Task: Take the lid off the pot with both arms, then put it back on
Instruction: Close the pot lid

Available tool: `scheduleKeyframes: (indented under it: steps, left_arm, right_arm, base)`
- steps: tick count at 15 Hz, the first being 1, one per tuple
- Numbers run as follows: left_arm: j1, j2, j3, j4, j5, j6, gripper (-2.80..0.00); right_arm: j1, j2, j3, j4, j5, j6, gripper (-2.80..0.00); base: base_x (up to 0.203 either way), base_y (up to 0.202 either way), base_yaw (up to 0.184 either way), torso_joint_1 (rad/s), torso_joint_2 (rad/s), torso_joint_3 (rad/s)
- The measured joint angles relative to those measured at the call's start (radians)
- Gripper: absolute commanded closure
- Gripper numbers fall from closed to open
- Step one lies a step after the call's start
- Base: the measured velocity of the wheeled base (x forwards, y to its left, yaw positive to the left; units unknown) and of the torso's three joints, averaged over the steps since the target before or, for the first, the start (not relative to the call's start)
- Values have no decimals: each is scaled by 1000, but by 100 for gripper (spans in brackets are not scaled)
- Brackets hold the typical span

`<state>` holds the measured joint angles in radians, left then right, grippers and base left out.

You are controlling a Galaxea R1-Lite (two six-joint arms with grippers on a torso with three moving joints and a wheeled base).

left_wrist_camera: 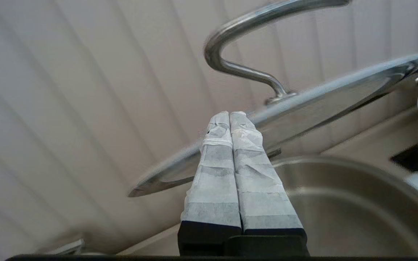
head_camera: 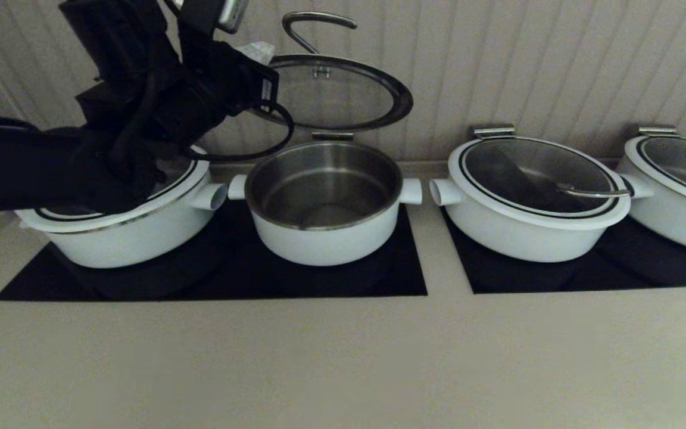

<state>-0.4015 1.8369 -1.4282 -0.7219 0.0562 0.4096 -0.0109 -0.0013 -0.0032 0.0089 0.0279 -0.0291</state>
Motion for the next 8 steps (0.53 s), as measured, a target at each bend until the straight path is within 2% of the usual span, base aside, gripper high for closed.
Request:
scheduleKeyframes:
  steps: [3,8]
  left_arm:
    - [1,-64,49,41,1,24,0]
    - [6,-166,66,181,2,31,0]
  right_arm:
    - [0,0,0,0,0,0,0]
    - [0,0,0,0,0,-1,0]
  base:
    - [0,0,0,0,0,0]
    - [0,0,0,0,0,0]
